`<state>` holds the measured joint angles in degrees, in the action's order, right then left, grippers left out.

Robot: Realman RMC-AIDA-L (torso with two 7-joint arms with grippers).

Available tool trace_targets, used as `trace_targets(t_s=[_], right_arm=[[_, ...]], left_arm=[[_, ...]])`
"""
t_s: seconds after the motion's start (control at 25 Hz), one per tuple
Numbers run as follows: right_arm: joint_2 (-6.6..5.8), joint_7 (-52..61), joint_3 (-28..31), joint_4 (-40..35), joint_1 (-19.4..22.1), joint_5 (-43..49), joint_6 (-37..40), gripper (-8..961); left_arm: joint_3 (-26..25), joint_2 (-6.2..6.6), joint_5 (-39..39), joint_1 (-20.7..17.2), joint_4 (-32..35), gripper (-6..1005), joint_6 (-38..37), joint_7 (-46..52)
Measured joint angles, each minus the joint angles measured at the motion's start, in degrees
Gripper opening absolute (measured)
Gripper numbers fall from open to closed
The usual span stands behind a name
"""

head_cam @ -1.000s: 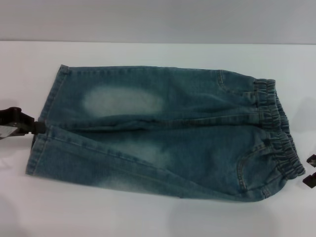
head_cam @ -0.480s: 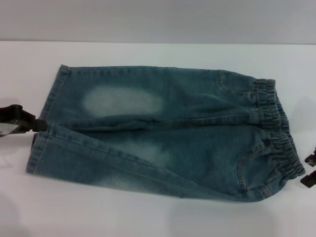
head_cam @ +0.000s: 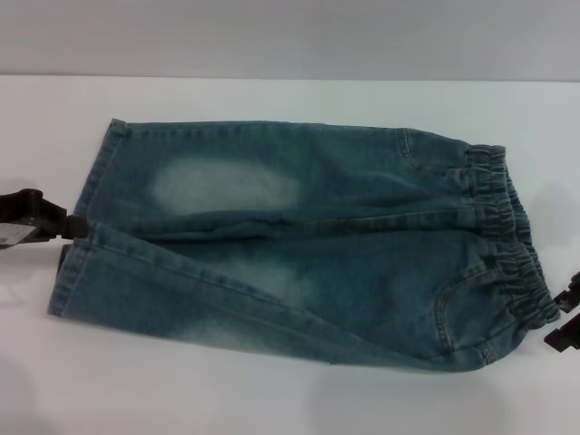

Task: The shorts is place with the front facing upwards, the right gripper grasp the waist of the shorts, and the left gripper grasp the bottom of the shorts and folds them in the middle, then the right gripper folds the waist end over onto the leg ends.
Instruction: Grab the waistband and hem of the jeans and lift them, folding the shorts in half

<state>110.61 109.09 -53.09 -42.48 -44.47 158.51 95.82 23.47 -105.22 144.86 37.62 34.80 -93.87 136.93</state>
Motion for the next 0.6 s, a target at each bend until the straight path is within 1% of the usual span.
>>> trace_targets(t_s=[0.24,0.48,0.6], right_arm=[[0.24,0.0,0.0,0.04,0.0,-0.1,-0.13,624],[1.56,-0.06,0.01,-2.06,-0.18,-0.12,0.52,620],[1.65,-0.15,0.4,-2.69,-0.39,-0.32,0.58,618]], left_arm=[[0.0,-0.02,-0.33,-0.19,0.0,74,-0.09,-0.09],[0.0,-0.15,-0.39,-0.51,0.0,77,-0.17,-0.12],[0.0,-0.19,-0.39,-0.5,0.0,78,-0.17,-0.12]])
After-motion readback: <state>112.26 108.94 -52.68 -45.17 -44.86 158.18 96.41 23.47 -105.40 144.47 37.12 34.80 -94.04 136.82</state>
